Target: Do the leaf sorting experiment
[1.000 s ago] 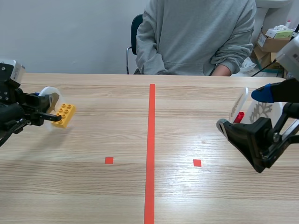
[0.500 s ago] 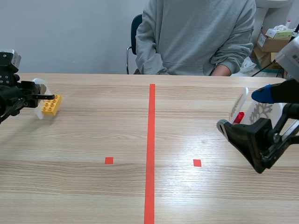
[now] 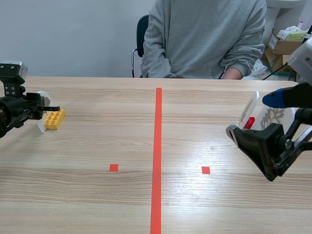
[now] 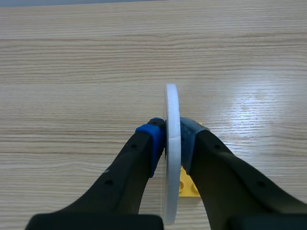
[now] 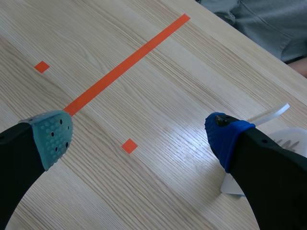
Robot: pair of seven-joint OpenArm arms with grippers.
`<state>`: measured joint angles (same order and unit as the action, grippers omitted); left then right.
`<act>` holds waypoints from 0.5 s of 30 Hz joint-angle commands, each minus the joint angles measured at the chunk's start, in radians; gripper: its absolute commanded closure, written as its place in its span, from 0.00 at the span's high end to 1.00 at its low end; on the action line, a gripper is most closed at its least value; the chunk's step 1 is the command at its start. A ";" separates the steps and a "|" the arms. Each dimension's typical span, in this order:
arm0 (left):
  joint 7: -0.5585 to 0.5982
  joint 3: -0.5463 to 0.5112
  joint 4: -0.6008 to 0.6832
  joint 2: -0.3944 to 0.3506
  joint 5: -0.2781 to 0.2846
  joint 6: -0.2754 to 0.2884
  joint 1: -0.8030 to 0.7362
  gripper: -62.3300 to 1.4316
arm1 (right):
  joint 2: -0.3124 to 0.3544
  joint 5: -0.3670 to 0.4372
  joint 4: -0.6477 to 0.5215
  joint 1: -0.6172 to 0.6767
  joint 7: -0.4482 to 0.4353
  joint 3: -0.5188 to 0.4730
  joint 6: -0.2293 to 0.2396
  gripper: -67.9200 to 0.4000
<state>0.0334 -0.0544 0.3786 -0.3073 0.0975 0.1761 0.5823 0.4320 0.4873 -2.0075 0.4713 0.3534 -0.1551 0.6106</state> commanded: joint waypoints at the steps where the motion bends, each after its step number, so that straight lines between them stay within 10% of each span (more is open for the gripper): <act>1: 0.005 0.001 0.019 -0.006 0.002 -0.002 0.014 0.29 | 0.005 0.011 0.000 -0.014 -0.007 -0.001 -0.003 0.83; 7: 0.035 0.001 0.023 -0.007 0.003 -0.002 0.014 0.95 | 0.005 0.011 0.000 -0.014 -0.007 -0.001 -0.003 0.83; 15: 0.007 0.001 0.158 -0.048 0.022 0.105 -0.072 1.00 | 0.006 0.011 0.000 -0.014 0.001 -0.001 -0.003 0.83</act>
<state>0.0322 -0.0528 0.4847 -0.3244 0.1135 0.2760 0.5255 0.4320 0.4873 -2.0075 0.4713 0.3595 -0.1551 0.6102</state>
